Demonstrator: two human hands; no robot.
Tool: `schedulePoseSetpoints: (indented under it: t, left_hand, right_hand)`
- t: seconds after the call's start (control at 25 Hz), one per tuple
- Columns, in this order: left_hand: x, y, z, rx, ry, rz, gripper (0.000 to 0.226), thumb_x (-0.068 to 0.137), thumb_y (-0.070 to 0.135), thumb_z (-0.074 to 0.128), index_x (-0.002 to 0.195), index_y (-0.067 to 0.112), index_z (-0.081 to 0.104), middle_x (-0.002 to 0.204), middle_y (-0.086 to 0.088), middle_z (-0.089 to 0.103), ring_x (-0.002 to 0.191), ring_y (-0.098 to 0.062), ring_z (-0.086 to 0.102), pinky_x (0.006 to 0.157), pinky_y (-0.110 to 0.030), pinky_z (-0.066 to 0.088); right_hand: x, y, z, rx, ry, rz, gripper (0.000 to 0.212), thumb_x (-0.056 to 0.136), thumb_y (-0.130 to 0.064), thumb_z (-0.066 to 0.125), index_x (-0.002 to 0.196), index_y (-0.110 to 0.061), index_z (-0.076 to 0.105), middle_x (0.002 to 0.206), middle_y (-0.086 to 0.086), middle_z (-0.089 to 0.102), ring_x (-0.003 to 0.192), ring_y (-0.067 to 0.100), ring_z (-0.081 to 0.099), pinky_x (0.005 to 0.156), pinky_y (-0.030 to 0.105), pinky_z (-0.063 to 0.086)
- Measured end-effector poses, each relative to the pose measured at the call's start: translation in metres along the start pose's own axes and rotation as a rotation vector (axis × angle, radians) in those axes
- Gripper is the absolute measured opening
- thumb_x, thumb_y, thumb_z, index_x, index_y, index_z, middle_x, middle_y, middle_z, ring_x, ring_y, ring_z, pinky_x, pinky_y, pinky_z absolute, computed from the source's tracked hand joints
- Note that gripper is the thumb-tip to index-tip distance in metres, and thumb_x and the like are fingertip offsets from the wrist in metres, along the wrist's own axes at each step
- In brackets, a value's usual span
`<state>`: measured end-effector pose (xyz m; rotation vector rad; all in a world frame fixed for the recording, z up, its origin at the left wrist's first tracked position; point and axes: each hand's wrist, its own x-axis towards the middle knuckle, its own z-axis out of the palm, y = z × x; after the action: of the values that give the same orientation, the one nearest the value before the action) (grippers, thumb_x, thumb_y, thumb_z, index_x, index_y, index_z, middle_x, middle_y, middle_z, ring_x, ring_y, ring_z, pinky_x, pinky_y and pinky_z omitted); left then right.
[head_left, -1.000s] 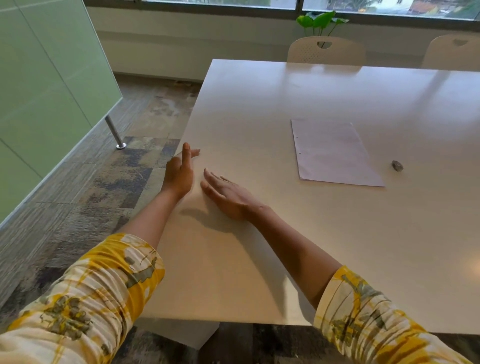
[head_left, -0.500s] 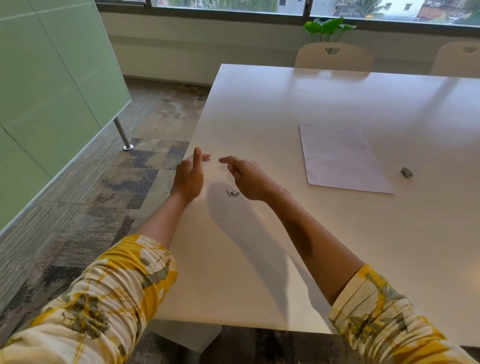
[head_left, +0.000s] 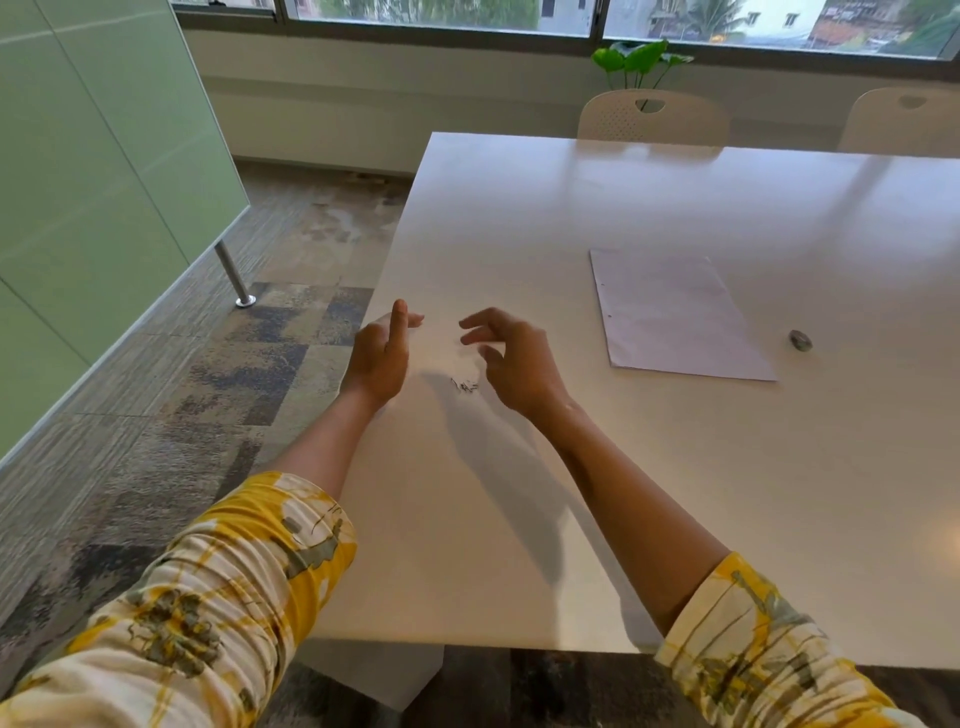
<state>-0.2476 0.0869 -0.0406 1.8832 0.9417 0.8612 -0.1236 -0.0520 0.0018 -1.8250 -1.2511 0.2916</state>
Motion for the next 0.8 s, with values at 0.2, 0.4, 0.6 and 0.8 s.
schedulePoseSetpoints:
  t: [0.2,0.4,0.6,0.8]
  left_hand:
    - [0.001,-0.003,-0.001,0.034,-0.022,0.014,0.063,0.108,0.047,0.022,0.119,0.007,0.07,0.121,-0.002,0.068,0.108,-0.007,0.055,0.073,0.01,0.028]
    - [0.002,-0.003,-0.003,0.047,-0.022,0.049,0.07,0.105,0.051,0.018,0.118,0.007,0.071,0.121,-0.005,0.07,0.109,-0.006,0.055,0.076,0.008,0.027]
    - [0.003,-0.003,-0.003,0.014,0.001,0.069,0.075,0.1,0.054,0.015,0.113,0.007,0.073,0.119,-0.006,0.071,0.111,-0.011,0.059,0.086,-0.003,0.032]
    - [0.004,0.0,-0.005,-0.032,0.005,0.051,0.076,0.099,0.055,0.016,0.111,0.008,0.074,0.116,-0.006,0.072,0.112,-0.016,0.062,0.1,-0.028,0.04]
  right_hand:
    - [-0.021,0.03,-0.009,-0.549,-0.241,0.26,0.084,0.096,-0.065,0.036,0.155,-0.008,0.02,0.164,0.013,0.014,0.152,0.031,0.005,0.122,0.049,-0.001]
    - [-0.053,0.04,0.004,-0.636,-0.237,0.317,0.124,0.073,-0.094,0.007,0.155,-0.003,-0.011,0.162,0.016,-0.018,0.15,0.027,-0.02,0.122,0.043,-0.011]
    - [-0.038,0.019,0.037,-0.589,-0.29,0.21,0.117,0.078,-0.09,0.008,0.154,-0.003,-0.013,0.162,0.014,-0.02,0.149,0.025,-0.021,0.123,0.04,-0.008]
    - [-0.028,-0.005,0.066,-0.518,-0.331,0.115,0.094,0.092,-0.074,0.003,0.154,-0.006,-0.015,0.162,0.01,-0.02,0.15,0.019,-0.018,0.122,0.033,-0.01]
